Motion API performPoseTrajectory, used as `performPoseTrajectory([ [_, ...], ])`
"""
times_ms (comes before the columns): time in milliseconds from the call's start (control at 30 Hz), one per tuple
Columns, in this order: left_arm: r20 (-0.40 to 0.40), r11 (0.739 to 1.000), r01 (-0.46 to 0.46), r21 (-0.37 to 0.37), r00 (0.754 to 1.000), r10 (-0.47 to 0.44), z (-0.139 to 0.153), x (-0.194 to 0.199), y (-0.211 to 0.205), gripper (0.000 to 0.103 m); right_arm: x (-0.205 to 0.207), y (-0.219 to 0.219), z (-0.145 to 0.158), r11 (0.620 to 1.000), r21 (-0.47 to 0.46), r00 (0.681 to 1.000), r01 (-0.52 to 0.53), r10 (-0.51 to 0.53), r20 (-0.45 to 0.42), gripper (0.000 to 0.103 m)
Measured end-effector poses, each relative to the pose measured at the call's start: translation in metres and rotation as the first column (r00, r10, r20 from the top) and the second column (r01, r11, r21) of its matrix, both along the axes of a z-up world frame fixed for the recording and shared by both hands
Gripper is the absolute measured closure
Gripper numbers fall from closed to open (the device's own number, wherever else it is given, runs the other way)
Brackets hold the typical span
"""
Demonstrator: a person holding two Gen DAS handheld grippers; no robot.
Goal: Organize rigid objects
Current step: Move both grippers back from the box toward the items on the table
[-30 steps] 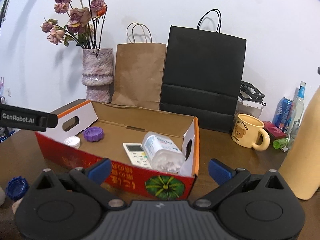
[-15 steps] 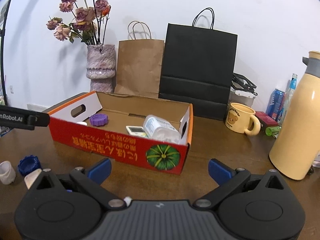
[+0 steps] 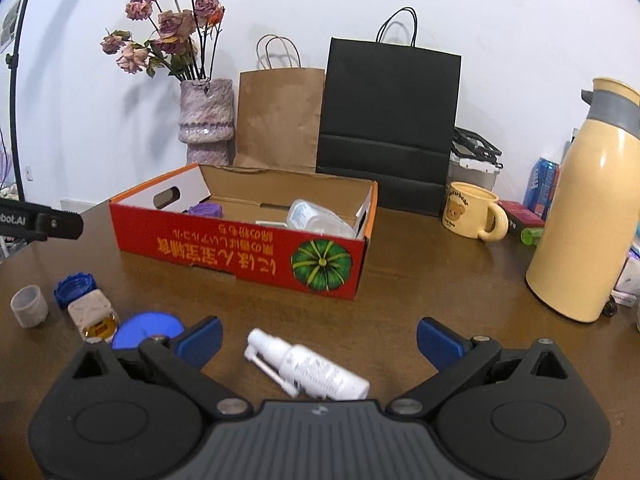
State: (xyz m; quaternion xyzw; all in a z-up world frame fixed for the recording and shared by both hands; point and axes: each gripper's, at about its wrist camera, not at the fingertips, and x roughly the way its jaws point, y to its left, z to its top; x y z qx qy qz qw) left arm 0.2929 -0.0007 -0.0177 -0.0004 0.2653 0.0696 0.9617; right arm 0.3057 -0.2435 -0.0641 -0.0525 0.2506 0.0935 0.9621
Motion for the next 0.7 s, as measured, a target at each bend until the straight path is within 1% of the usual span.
performPoseTrajectory([
  [233, -0.022, 1.000, -0.003, 0.000, 1.000, 0.003, -0.011, -0.014, 0.006, 0.000, -0.013, -0.009, -0.010, 1.000, -0.013, 1.000, -0.009, 0.009, -0.023, 0.000],
  [433, -0.024, 1.000, -0.021, -0.004, 0.999, 0.021, -0.018, -0.026, 0.014, 0.000, -0.021, -0.013, -0.019, 0.999, -0.037, 0.999, -0.024, 0.023, -0.042, 0.000],
  [700, -0.048, 0.999, -0.035, 0.003, 0.998, 0.035, -0.030, -0.035, 0.021, 0.000, -0.016, -0.013, -0.027, 0.994, -0.088, 0.996, -0.063, 0.058, -0.064, 0.000],
])
